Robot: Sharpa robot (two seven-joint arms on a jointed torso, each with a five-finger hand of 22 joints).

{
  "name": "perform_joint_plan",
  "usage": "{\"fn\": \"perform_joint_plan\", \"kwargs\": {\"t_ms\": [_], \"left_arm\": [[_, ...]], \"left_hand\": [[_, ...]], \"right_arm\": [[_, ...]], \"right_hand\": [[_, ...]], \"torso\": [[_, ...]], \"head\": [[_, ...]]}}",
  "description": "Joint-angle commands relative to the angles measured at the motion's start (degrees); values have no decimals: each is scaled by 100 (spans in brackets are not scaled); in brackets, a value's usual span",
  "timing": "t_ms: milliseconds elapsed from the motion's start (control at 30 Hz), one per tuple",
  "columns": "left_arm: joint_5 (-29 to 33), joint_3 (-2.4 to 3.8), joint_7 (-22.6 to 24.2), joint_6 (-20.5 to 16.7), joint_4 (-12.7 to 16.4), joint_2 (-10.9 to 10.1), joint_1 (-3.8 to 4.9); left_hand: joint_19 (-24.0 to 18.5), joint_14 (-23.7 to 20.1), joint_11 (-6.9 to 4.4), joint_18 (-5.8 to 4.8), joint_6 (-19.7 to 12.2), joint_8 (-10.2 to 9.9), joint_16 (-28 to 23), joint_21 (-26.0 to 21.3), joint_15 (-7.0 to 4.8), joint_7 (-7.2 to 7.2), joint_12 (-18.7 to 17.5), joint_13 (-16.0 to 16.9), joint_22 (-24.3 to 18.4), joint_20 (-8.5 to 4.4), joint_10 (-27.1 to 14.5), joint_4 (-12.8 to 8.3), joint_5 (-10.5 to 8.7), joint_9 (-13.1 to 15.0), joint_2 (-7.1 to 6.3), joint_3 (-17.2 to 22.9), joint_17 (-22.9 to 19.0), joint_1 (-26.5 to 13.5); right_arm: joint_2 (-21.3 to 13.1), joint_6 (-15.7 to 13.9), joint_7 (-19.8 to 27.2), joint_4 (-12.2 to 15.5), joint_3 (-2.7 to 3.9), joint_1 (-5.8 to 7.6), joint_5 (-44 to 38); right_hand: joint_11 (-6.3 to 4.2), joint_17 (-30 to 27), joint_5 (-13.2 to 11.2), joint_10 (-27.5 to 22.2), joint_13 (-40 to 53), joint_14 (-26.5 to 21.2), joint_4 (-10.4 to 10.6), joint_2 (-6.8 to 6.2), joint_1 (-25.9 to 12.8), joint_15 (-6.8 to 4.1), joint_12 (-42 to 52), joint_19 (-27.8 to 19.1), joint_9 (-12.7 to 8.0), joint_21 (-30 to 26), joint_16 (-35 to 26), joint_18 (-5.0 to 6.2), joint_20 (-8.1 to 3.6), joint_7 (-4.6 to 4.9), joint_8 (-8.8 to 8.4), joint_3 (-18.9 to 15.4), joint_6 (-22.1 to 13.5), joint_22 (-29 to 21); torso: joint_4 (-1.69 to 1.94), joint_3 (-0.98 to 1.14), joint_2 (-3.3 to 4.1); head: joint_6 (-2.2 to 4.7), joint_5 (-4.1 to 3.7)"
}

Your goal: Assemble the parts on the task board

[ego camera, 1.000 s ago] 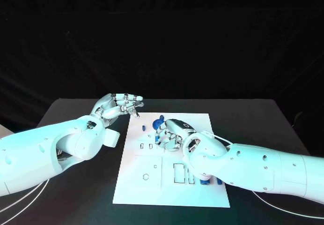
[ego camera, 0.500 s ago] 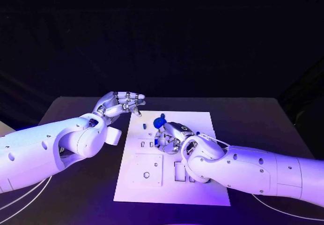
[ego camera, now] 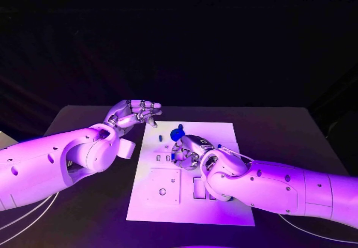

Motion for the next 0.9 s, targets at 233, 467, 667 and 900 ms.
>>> {"fn": "perform_joint_plan", "kwargs": {"t_ms": [233,467,667,900], "left_arm": [[-20,4,27,102,6,10,8],[-21,4,23,103,4,9,8],[-21,4,18,105,5,7,8],[-21,4,12,105,3,7,8]], "left_hand": [[-43,-31,13,70,28,20,39,27,-3,5,-4,-3,7,-14,42,3,-18,7,15,29,-8,39],[-68,-29,13,72,28,20,48,65,-3,5,-5,-4,31,-12,43,-6,-19,7,18,36,-16,30],[-68,-29,13,72,28,20,48,65,-3,5,-5,-4,31,-12,43,-6,-19,7,18,36,-16,30],[-68,-29,13,72,28,20,48,65,-3,5,-5,-4,31,-12,43,-6,-19,7,18,36,-16,30]], "right_arm": [[28,147,2,-29,-11,-21,-100],[36,179,3,-49,-13,-23,-119],[46,212,2,-62,-16,-23,-132],[58,219,19,-74,-19,-23,-140]], "right_hand": [[0,1506,-9,520,1426,607,31,-40,-75,6,-27,599,11,25,19,-82,7,7,6,-4,-20,1510],[7,1506,-25,512,1419,607,29,-61,-88,14,-36,599,8,25,19,-82,13,16,-2,-7,-44,1510],[24,1506,-60,474,1381,607,24,-101,-109,30,-82,599,0,25,19,-82,26,37,-19,-13,-94,1510],[79,1506,-112,359,1271,607,22,-185,-151,83,-218,599,-43,25,19,-82,70,101,-99,-17,-260,1510]], "torso": [[-1,-5,-3],[-6,-5,-2],[-3,-2,-1],[-2,-4,-3]], "head": [[-15,19],[-9,16],[-15,18],[-29,25]]}}
